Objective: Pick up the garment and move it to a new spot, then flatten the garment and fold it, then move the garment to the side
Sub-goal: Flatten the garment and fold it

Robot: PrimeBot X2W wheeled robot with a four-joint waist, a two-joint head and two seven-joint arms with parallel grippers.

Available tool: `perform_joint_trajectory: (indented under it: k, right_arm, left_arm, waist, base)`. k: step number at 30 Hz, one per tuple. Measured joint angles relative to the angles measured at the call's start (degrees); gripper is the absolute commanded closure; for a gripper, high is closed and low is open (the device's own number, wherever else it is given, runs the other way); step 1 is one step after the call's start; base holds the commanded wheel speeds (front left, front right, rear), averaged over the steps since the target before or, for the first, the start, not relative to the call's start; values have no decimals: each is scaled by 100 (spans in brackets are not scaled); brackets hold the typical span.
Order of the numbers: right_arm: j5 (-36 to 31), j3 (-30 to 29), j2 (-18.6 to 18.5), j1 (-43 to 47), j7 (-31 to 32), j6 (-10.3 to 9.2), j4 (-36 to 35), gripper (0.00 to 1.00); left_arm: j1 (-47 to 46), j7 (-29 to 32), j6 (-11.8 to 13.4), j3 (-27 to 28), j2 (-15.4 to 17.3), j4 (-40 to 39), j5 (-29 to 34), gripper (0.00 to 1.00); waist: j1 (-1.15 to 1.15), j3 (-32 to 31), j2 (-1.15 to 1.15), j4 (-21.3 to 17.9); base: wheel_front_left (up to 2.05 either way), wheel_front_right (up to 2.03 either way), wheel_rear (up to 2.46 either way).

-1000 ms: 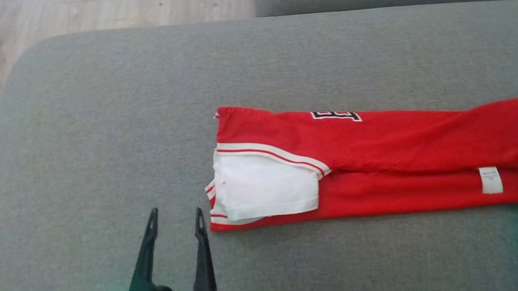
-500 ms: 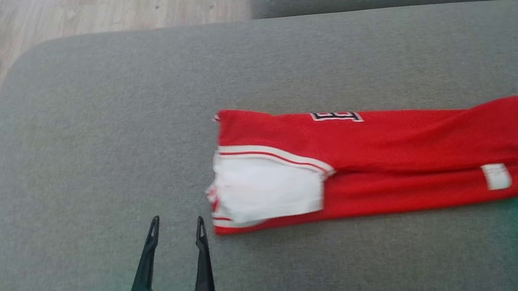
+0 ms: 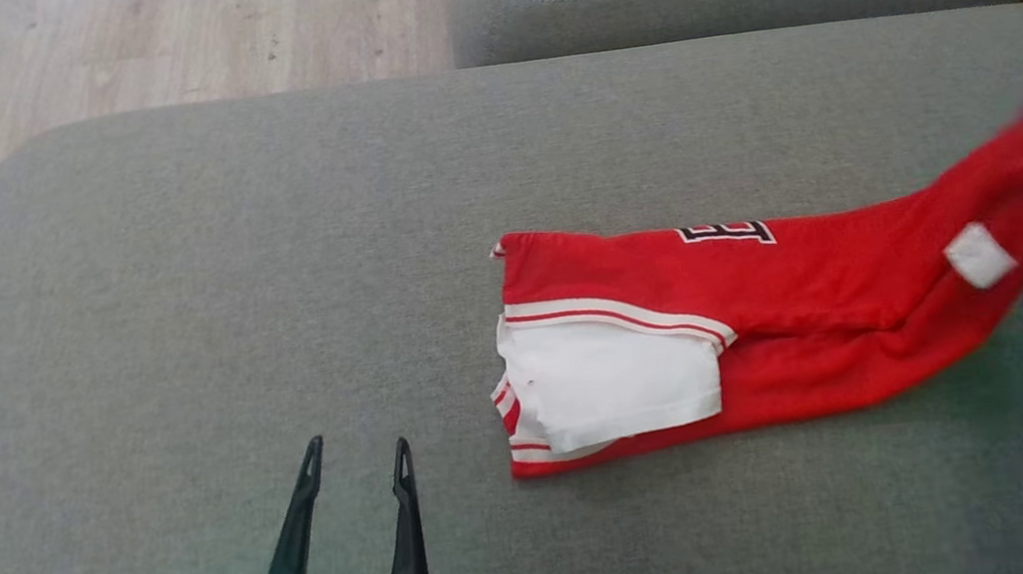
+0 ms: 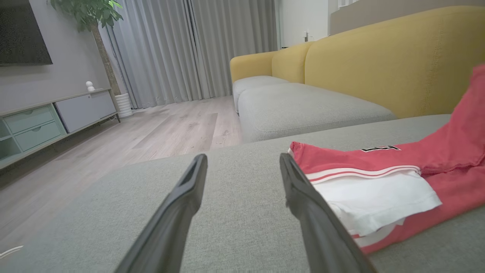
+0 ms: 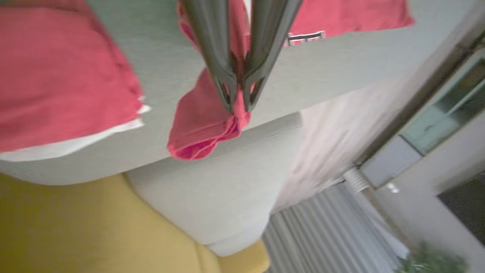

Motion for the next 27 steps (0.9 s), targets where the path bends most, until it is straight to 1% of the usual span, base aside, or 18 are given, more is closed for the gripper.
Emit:
perform_joint_trajectory:
  k: [2, 5, 8, 11, 15, 16, 19, 24, 25, 26, 27]
  right_arm:
    - [149, 265, 219, 91, 153, 0, -494, 100]
    - [170, 682, 573, 249, 325, 0, -980, 100]
    - [210, 1125, 818, 295, 390, 0, -1173, 100]
    - [271, 1602, 921, 288, 386, 0, -1204, 100]
    - [487, 2238, 955, 289, 224, 0, -960, 100]
    - [724, 2577, 954, 288, 20, 0, -736, 100]
    - [1016, 3115, 954, 263, -269, 0, -301, 100]
    - [1494, 3797, 948, -24, -932, 0, 498, 100]
    - [1631, 3954, 939, -144, -1024, 0, 648, 90]
    - [1758, 4108, 939, -263, -1102, -1, 799, 5]
    - [1839, 4233, 940, -370, -1224, -1, 923, 0]
  left_arm:
    - [-1, 1, -68, 2, -30, 37, 5, 0]
    - [-2, 1, -163, 3, -66, 99, 57, 0]
    - [-4, 0, -232, 5, -112, 165, 59, 0]
    - [-7, 1, -303, -1, -158, 241, 119, 0]
    - [-10, 1, -350, 46, -227, 318, 121, 0]
    - [-22, 1, -353, 80, -255, 339, 131, 0]
    - [-41, 1, -404, 131, -283, 371, 144, 0]
    - [-79, 0, -447, 193, -345, 397, 185, 0]
    - [-93, 1, -452, 201, -360, 412, 199, 0]
    - [-111, 0, -453, 209, -376, 428, 200, 0]
    - [-127, 1, -454, 222, -391, 439, 201, 0]
  waist:
    - [0, -5, 0, 50]
    - [0, -12, 0, 149]
    - [0, -24, 0, 262]
    - [0, -30, 0, 391]
    - [0, -26, 0, 575]
    - [0, -12, 0, 658]
    - [0, 16, 0, 759]
    - [0, 54, 0, 852]
    - [0, 56, 0, 864]
    - [0, 53, 0, 870]
    - [0, 48, 0, 872]
  base:
    - [0, 0, 0]
    - [0, 0, 0]
    - [0, 0, 0]
    - [0, 0, 0]
    - [0, 0, 0]
    - [0, 0, 0]
    - [0, 0, 0]
    - [0, 0, 0]
    - [0, 0, 0]
    - [0, 0, 0]
    - [0, 0, 0]
